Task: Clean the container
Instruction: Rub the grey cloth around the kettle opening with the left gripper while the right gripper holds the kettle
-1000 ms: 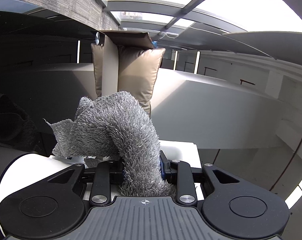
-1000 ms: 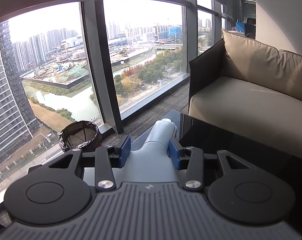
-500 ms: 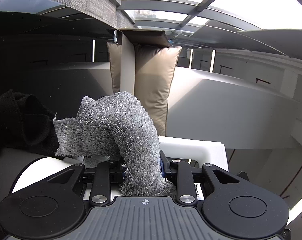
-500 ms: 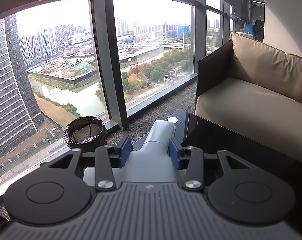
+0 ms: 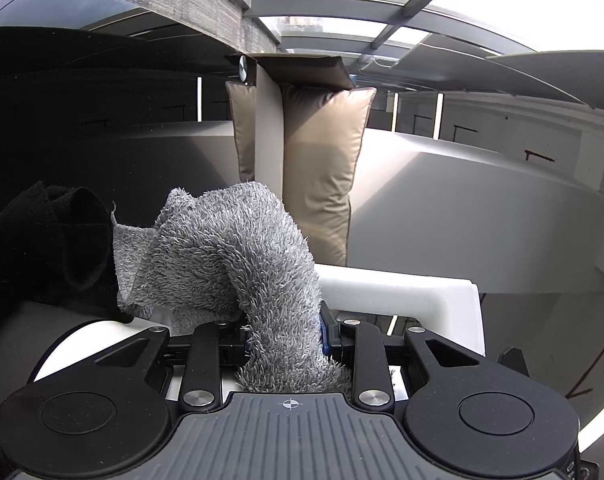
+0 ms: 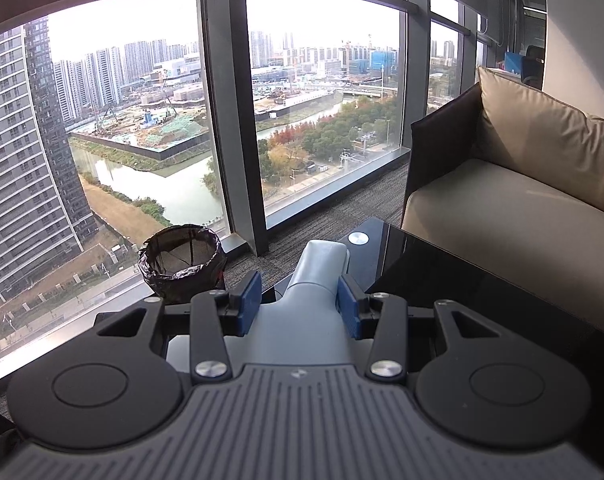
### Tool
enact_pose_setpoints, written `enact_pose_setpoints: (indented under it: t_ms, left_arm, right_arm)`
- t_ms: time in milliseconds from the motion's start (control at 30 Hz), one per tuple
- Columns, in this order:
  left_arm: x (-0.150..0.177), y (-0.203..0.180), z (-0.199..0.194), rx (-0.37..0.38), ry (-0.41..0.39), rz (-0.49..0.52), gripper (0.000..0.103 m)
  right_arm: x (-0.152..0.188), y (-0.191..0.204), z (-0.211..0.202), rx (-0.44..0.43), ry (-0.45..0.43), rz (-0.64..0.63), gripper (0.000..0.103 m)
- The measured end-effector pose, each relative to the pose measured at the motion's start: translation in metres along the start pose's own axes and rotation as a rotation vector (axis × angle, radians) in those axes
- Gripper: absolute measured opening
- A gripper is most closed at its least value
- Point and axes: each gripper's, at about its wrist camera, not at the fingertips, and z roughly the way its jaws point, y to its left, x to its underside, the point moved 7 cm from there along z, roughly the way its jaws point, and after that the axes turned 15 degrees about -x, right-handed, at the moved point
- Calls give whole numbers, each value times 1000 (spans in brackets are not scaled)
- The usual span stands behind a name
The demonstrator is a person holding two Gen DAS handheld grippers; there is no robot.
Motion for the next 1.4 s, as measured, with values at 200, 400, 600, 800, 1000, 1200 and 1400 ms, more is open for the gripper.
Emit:
enact_pose_setpoints:
  t_ms: [200,400,600,800,1000,1200,1400]
  left_arm:
    - [4,-22,-6,87,15,59,25]
    - [10,-35,-12,158,30,83,25]
    - [15,-38,-11,166,39,80,24]
    - [17,-34,-5,164,52,52,25]
    - [14,-22,2,99,58,18,25]
    - [11,-10,4,21,45,10,25]
    - [7,0,4,-64,34,18,25]
  right_arm:
    - [0,3,0,-8,2,-7,44]
    - [0,8,1,-21,11,-22,44]
    - [-1,9,1,-24,18,-31,44]
    - [-1,11,1,-28,25,-40,44]
    - [-1,12,1,-28,28,-46,44]
    - [0,12,0,-28,29,-48,45]
    - [0,13,0,-30,27,-49,45]
